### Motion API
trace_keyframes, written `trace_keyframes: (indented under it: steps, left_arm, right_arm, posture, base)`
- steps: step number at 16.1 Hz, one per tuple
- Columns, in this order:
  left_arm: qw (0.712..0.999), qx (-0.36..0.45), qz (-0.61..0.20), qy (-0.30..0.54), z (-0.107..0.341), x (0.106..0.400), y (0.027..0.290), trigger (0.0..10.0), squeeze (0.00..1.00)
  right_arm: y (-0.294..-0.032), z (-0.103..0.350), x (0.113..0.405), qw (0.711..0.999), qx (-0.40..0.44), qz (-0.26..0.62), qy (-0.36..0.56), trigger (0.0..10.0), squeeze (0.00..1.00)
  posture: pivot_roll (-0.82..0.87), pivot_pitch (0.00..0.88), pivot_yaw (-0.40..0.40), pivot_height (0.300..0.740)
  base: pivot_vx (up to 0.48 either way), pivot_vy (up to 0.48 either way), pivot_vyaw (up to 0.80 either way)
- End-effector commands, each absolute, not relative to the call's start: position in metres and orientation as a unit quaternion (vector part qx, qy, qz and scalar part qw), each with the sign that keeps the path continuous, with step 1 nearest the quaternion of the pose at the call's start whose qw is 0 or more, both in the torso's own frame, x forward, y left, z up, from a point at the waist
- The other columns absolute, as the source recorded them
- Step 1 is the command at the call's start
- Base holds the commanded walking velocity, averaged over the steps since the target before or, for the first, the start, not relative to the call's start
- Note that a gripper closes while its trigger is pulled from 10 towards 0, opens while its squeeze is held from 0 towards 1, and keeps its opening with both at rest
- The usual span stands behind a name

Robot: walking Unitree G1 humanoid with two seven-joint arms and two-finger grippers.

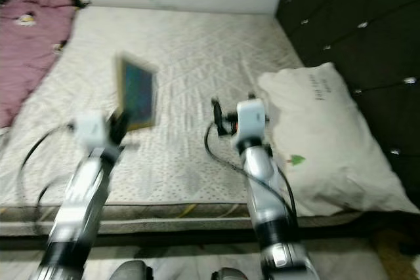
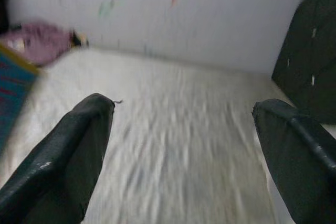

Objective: Clean up the room

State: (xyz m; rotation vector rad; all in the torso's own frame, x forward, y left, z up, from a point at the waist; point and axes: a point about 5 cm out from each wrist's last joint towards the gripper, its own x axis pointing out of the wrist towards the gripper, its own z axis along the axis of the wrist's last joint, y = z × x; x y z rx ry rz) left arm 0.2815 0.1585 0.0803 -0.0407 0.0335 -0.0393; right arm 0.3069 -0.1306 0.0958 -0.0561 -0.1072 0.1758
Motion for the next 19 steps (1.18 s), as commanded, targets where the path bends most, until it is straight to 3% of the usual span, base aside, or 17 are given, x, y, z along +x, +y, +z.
trace_keyframes:
  steps: [1, 5, 8, 13, 16, 19]
  left_arm:
    - [1.000, -0.007, -0.024, -0.011, 0.093, 0.285, 0.155, 10.0, 0.00]
    - [0.999, 0.018, 0.029, 0.008, 0.074, 0.247, 0.192, 10.0, 0.00]
    - [0.999, 0.037, 0.014, 0.013, 0.072, 0.244, 0.189, 10.0, 0.00]
    - [0.999, 0.035, 0.009, 0.014, 0.072, 0.245, 0.183, 10.0, 0.00]
    - [0.998, 0.043, 0.027, 0.024, 0.065, 0.232, 0.187, 10.0, 0.00]
    - [0.997, 0.054, 0.043, 0.026, 0.067, 0.220, 0.200, 10.0, 0.00]
  right_arm:
    - [-0.137, 0.097, 0.307, 0.995, -0.034, 0.081, -0.052, 10.0, 0.00]
    - [-0.176, 0.081, 0.276, 0.997, -0.064, 0.036, -0.019, 10.0, 0.00]
    - [-0.176, 0.079, 0.271, 0.997, -0.072, 0.032, -0.015, 10.0, 0.00]
    - [-0.146, 0.078, 0.264, 0.998, -0.035, 0.054, -0.017, 10.0, 0.00]
    - [-0.151, 0.071, 0.252, 0.998, -0.036, 0.042, 0.001, 10.0, 0.00]
    - [-0.175, 0.070, 0.233, 0.998, -0.053, 0.014, 0.013, 10.0, 0.00]
  posture:
    - [0.05, 0.000, -0.020, 0.740]
    - [0.03, 0.000, -0.014, 0.740]
    - [0.03, 0.000, -0.005, 0.740]
    - [0.03, 0.000, 0.013, 0.740]
    - [0.03, 0.000, 0.010, 0.740]
    - [0.01, 0.000, 0.008, 0.740]
  base:
    - [0.000, 0.000, 0.00]
    - [0.000, 0.000, 0.00]
    - [0.000, 0.000, 0.00]
    - [0.000, 0.000, 0.00]
    - [0.000, 0.000, 0.00]
    - [0.000, 0.000, 0.00]
